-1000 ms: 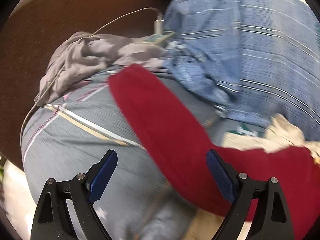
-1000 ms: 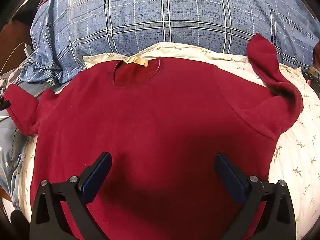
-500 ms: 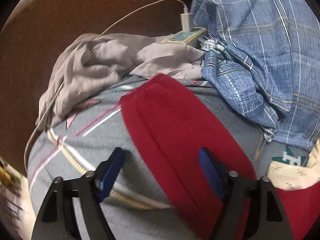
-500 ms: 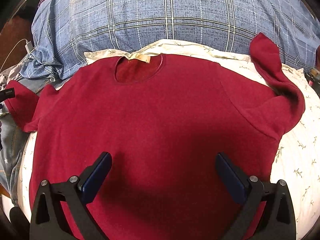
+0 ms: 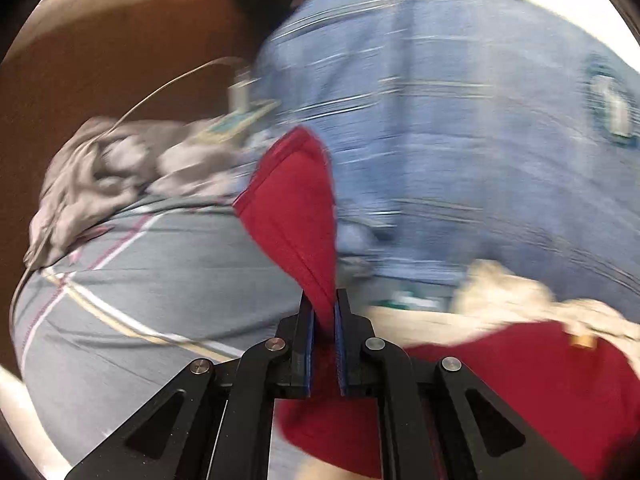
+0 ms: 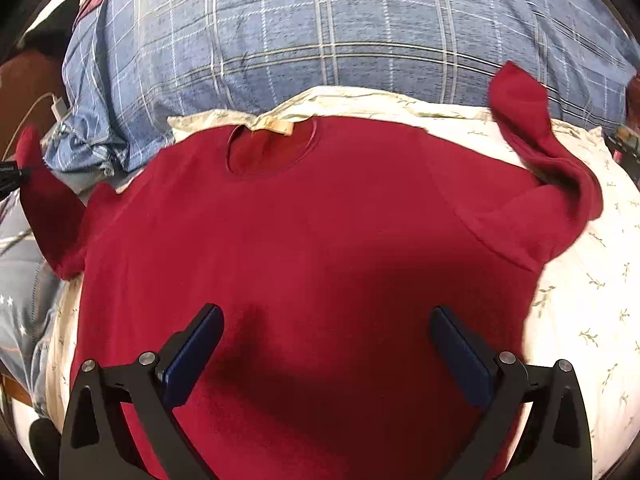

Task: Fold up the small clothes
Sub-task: 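Carry the sleeve across the shirt body with the left gripper and release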

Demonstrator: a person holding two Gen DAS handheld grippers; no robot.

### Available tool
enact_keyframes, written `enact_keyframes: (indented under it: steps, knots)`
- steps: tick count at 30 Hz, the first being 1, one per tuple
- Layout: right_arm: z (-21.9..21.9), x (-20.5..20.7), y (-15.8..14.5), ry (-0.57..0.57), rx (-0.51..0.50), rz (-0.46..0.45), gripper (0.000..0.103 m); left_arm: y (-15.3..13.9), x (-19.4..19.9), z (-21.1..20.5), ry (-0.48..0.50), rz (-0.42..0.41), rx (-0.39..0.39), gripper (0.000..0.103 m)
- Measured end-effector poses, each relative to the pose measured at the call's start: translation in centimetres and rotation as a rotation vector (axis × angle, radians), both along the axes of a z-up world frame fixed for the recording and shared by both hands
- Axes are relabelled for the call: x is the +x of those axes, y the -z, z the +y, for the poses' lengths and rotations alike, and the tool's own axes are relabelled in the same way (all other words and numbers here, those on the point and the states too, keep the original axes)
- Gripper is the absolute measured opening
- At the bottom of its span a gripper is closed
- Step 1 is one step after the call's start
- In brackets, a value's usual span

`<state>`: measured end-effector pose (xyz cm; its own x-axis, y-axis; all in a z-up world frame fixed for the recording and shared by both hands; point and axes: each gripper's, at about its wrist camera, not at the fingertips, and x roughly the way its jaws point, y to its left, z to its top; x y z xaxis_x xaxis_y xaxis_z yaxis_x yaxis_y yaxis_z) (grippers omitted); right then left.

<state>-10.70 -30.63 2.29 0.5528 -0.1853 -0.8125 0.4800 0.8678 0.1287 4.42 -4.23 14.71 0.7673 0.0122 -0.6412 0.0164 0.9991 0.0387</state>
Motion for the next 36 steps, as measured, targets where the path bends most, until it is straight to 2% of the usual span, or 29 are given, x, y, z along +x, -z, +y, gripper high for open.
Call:
enact_keyframes:
  steps: [5, 7, 9, 11, 15, 16, 18, 20, 21, 23, 26, 30, 32, 34, 36]
  knots:
    - [-2.3, -1.5, -0.9, 0.051, 0.023, -0.035, 0.103, -1.3, -5.0, -8.4, 0.229, 0.003, -0.081, 0.007]
    - [-3.6, -2.4, -1.4, 0.068, 0.049, -0.076, 0.102, -1.2, -6.6, -11.5, 0.308, 0.016, -0.086, 0.008]
    - [-4.8, -3.4, -1.8, 0.090, 0.072, -0.109, 0.102, -0.4, -8.1, -15.1, 0.377, 0.038, -0.078, 0.008]
    - [-5.7, -4.1, -2.1, 0.110, 0.053, -0.109, 0.101, 1.0, -8.6, -17.6, 0.418, 0.070, -0.075, 0.008]
    - [-7.5, -5.4, -2.5, 0.141, 0.010, -0.096, 0.101, 5.3, -8.2, -21.8, 0.485, 0.208, -0.088, 0.010]
    - [-8.1, -5.7, -2.5, 0.155, 0.016, -0.095, 0.101, 6.1, -8.0, -22.3, 0.499, 0.237, -0.089, 0.013]
    - [-9.2, -6.2, -2.5, 0.188, 0.034, -0.101, 0.102, 7.5, -7.3, -22.9, 0.519, 0.312, -0.086, 0.025]
    - [-9.9, -6.4, -2.5, 0.209, 0.049, -0.111, 0.102, 7.6, -7.0, -22.6, 0.531, 0.337, -0.089, 0.040]
    - [-10.0, -6.3, -2.5, 0.212, 0.054, -0.114, 0.102, 7.1, -6.9, -22.1, 0.535, 0.327, -0.090, 0.044]
    - [-10.1, -5.7, -2.6, 0.198, 0.059, -0.117, 0.102, 5.3, -7.3, -20.3, 0.521, 0.269, -0.077, 0.059]
    - [-9.6, -4.3, -2.9, 0.145, 0.048, -0.132, 0.102, 2.3, -7.4, -15.9, 0.445, 0.144, -0.049, 0.071]
    - [-9.4, -1.1, -2.8, 0.109, 0.005, -0.120, 0.103, 1.1, -6.9, -10.4, 0.296, 0.067, -0.034, 0.071]
    - [-9.6, 0.9, -2.2, 0.094, -0.005, -0.090, 0.103, 1.7, -5.8, -8.0, 0.216, 0.069, -0.020, 0.071]
    - [-9.6, 2.4, -1.5, 0.085, -0.015, -0.058, 0.101, 3.3, -4.5, -6.1, 0.146, 0.119, -0.020, 0.071]
    - [-9.2, 3.0, -1.4, 0.074, -0.043, -0.047, 0.099, 4.9, -3.9, -6.0, 0.110, 0.150, -0.031, 0.071]
